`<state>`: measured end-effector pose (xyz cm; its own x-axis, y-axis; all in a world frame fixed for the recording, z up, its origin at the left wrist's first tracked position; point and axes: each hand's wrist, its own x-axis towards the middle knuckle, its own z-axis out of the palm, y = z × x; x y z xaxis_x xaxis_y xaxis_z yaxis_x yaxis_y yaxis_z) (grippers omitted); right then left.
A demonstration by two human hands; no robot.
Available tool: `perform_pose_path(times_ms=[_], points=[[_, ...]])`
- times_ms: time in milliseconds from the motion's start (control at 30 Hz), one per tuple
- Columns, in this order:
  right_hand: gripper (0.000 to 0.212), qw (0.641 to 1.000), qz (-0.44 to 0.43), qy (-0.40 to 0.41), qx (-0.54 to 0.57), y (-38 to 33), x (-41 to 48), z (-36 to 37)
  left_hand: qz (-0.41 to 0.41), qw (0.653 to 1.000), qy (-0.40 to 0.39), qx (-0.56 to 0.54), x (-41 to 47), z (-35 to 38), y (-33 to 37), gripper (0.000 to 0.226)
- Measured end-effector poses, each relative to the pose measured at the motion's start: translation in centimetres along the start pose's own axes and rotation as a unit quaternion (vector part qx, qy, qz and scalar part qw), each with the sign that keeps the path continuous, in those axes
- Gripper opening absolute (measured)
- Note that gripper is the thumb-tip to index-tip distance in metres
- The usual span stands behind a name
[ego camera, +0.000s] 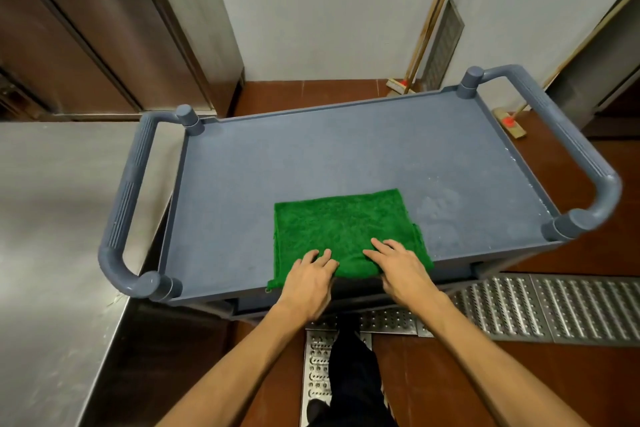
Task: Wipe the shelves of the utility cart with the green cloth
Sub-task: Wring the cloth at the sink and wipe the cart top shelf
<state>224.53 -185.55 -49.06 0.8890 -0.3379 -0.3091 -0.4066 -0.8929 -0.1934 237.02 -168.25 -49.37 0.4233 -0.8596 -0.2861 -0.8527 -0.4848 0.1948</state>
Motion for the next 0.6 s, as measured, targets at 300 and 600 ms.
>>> perform_pose_path(times_ms=[300,600], points=[[0.050,0.996,0.013,-0.046,0.075,0.7,-0.4,-0.9,-0.023,0.994,0.017,-0.106,-0.9,-2.0,0.2,0.021],[0.043,0.994,0.043,-0.064,0.083,0.3,0.3,-1.7,-0.052,0.991,-0.007,-0.119,-0.8,-2.3,0.1,0.026]])
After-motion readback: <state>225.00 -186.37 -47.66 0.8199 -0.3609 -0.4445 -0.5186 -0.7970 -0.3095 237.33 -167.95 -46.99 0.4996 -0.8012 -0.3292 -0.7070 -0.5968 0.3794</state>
